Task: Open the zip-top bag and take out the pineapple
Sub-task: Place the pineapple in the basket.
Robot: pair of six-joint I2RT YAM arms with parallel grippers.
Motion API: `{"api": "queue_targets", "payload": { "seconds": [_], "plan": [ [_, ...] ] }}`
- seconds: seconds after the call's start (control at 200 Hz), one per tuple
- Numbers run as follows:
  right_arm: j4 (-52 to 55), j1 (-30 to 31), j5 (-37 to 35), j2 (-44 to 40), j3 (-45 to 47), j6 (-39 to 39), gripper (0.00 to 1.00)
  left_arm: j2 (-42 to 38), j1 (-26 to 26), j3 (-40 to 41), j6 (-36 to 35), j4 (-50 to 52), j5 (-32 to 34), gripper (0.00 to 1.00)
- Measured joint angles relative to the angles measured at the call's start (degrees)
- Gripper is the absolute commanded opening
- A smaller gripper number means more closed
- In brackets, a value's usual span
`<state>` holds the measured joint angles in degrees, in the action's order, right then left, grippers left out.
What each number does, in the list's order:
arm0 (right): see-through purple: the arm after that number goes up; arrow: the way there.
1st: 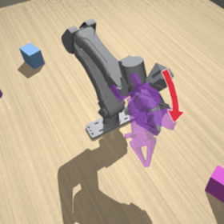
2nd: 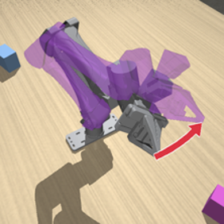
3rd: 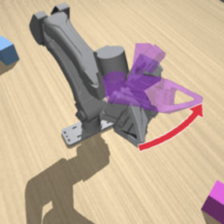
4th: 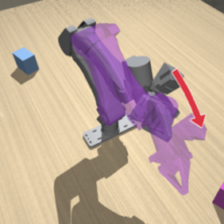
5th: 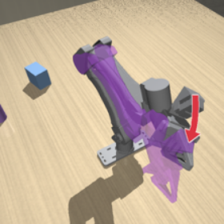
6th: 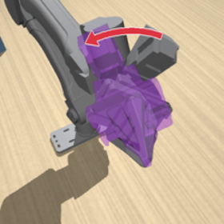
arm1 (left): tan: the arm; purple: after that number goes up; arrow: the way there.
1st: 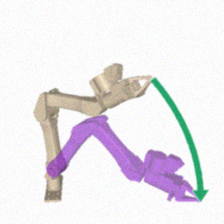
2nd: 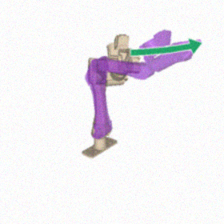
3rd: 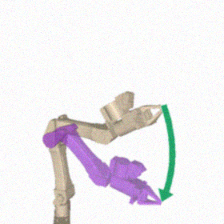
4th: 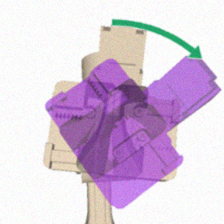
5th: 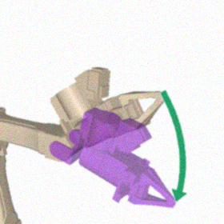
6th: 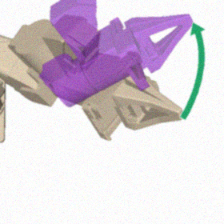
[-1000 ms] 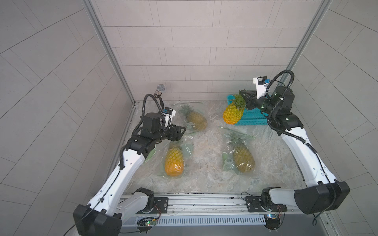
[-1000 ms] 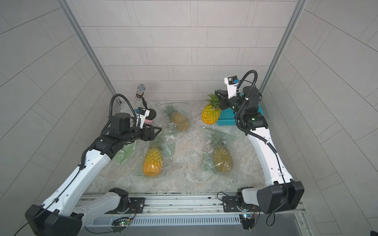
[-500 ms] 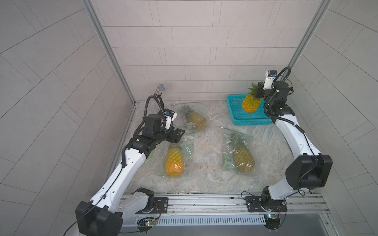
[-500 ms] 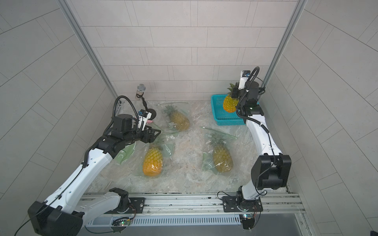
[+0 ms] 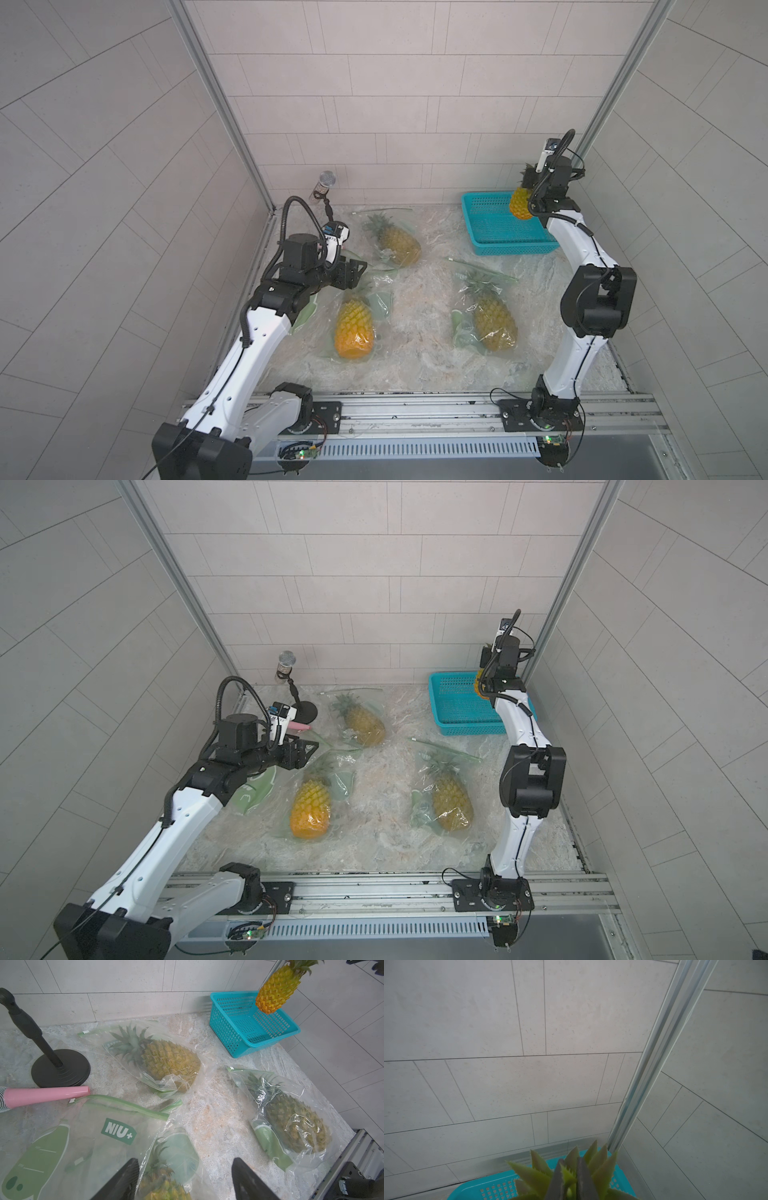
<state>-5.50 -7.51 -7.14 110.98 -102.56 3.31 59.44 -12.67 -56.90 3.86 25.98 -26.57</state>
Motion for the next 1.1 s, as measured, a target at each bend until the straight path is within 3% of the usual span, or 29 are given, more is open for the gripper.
{"api": "queue_targets", "payload": {
  "seconds": [0.49, 1.101],
  "plan": [
    [0.2, -4.0, -5.6, 10.4, -7.3, 4.5, 0.0, 1.0, 1.1, 0.0, 0.9, 0.0, -0.6, 0.74],
    [3.3, -5.2, -6.4, 18.8, -14.3, 6.2, 0.0, 1.9, 1.1, 0.0, 1.2, 0.0, -0.3, 0.74]
  ]
}}
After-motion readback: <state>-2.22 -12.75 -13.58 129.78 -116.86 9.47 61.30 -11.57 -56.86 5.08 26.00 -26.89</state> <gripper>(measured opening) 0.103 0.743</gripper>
